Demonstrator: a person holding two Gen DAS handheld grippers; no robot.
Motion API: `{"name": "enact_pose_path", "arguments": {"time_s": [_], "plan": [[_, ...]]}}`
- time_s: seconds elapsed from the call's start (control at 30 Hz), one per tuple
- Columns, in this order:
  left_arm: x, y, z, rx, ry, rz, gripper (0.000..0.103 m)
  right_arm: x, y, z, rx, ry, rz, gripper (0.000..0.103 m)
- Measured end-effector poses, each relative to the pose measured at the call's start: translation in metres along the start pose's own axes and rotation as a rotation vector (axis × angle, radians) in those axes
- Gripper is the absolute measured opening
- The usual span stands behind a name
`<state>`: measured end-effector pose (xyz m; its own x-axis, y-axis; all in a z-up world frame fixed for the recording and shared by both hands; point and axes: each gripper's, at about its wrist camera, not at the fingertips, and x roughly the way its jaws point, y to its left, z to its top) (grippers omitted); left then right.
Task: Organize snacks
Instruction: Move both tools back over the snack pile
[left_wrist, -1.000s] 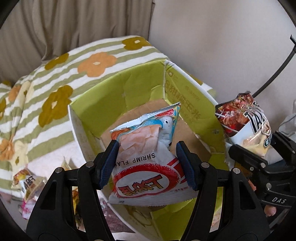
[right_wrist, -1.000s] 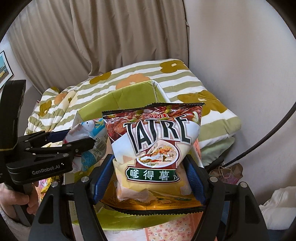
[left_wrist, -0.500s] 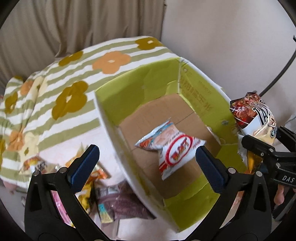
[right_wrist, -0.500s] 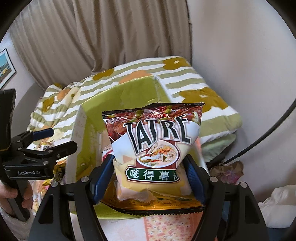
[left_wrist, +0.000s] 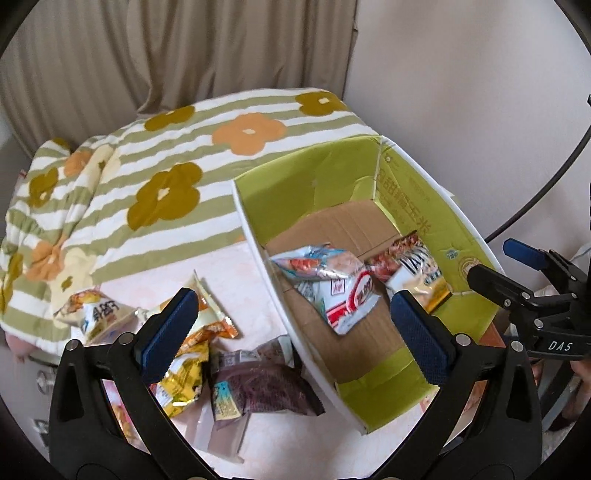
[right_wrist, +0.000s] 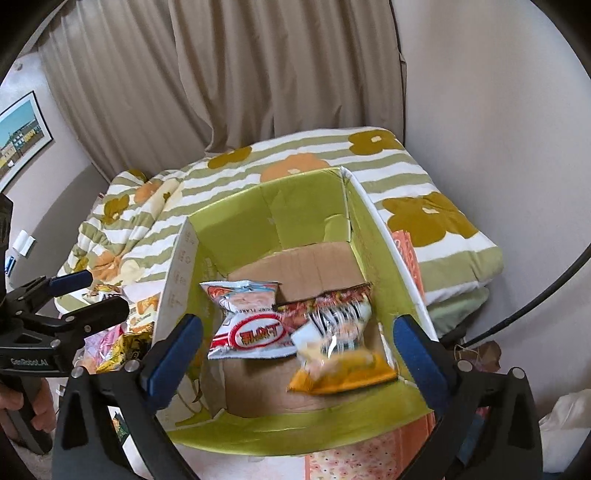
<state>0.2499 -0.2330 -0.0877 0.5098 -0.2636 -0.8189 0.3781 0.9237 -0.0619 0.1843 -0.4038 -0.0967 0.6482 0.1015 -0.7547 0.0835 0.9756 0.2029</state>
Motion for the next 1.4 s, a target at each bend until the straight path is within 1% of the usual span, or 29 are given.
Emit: {"name": "enact_pose_path", "arguments": {"time_s": [0.13, 0.3, 0.47, 0.57, 0.67, 0.77, 0.87, 0.97, 1.13, 1.27, 1.33, 1.4], "plan": [[-0.007, 0.003, -0.007, -0.022, -0.005, 0.001, 0.103, -0.005, 0.0, -0.003, -0.021, -0.001, 0.016, 0.103], [-0.028, 0.011, -0.017, -0.061, -0.043, 0.026, 0.103, -0.023, 0.008, 0.002, -0.06, -0.027, 0.053, 0.103], [-0.05, 0.025, -0.029, -0.127, -0.062, 0.052, 0.103, -0.039, 0.029, 0.007, -0.162, -0.055, 0.094, 0.103], [-0.069, 0.037, -0.044, -0.176, -0.077, 0.101, 0.103, -0.042, 0.046, 0.008, -0.207, -0.051, 0.164, 0.103], [-0.083, 0.05, -0.061, -0.23, -0.077, 0.148, 0.103, -0.04, 0.066, 0.009, -0.245, -0.044, 0.2, 0.103], [-0.101, 0.073, -0.09, -0.298, -0.066, 0.219, 0.103, -0.036, 0.091, 0.006, -0.3, -0.046, 0.26, 0.103], [-0.113, 0.094, -0.114, -0.36, -0.059, 0.266, 0.103, -0.029, 0.114, 0.003, -0.34, -0.038, 0.312, 0.103], [-0.123, 0.123, -0.145, -0.436, -0.038, 0.315, 0.103, -0.021, 0.138, -0.005, -0.381, -0.016, 0.36, 0.103], [-0.129, 0.168, -0.19, -0.546, 0.004, 0.339, 0.103, -0.002, 0.188, -0.022, -0.457, 0.051, 0.425, 0.103], [-0.122, 0.199, -0.215, -0.598, 0.064, 0.332, 0.103, 0.018, 0.22, -0.033, -0.496, 0.107, 0.449, 0.103], [-0.117, 0.209, -0.224, -0.605, 0.087, 0.319, 0.103, 0.031, 0.238, -0.039, -0.502, 0.147, 0.457, 0.103], [-0.105, 0.222, -0.235, -0.611, 0.133, 0.303, 0.103, 0.043, 0.251, -0.043, -0.506, 0.177, 0.458, 0.103]]}}
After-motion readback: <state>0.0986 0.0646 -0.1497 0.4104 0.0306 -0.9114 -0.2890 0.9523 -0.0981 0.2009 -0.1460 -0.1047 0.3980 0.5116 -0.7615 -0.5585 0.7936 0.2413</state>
